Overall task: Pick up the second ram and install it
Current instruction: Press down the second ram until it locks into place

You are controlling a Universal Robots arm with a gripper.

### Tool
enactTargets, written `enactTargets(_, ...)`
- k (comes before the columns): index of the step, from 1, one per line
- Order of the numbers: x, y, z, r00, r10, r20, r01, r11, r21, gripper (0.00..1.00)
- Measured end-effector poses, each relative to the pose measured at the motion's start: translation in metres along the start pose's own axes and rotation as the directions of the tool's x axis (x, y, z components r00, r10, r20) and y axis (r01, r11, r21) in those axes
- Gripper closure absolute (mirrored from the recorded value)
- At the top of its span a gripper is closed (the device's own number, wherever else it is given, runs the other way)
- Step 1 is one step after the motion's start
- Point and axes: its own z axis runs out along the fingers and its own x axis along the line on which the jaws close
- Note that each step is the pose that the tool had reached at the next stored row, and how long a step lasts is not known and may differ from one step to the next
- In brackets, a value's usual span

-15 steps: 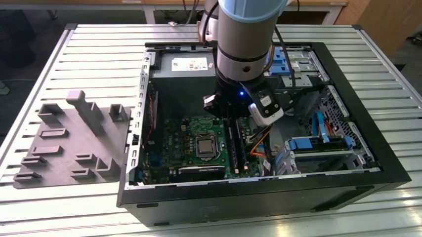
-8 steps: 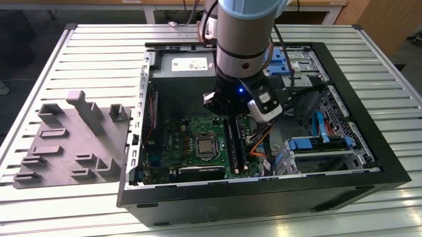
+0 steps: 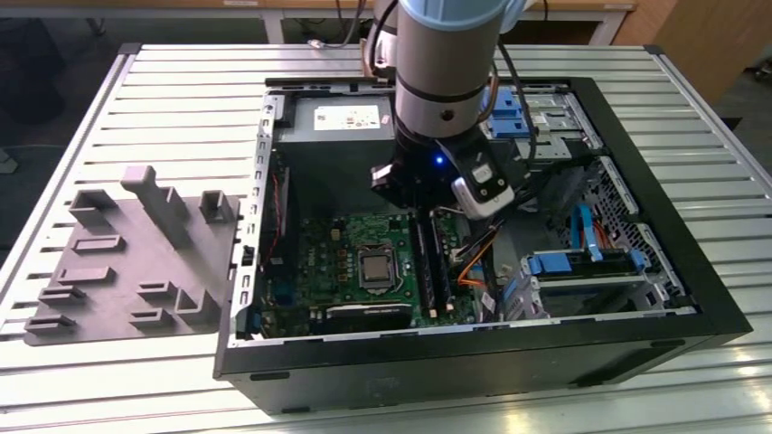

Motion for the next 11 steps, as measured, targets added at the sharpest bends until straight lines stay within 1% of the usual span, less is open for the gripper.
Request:
enactTargets(3, -0.0001, 0.0014, 0.0002, 1.0, 0.002, 0.0001, -0.002, 1.0, 0.0001, 0.89)
enactTargets(9, -0.0002, 0.0015, 0.0003, 1.0, 0.003, 0.0001, -0.003, 1.0, 0.0002, 0.89)
enactTargets(11, -0.0022, 0.0015, 0.0004, 1.0, 0.003, 0.0001, -0.003, 1.0, 0.0002, 0.89)
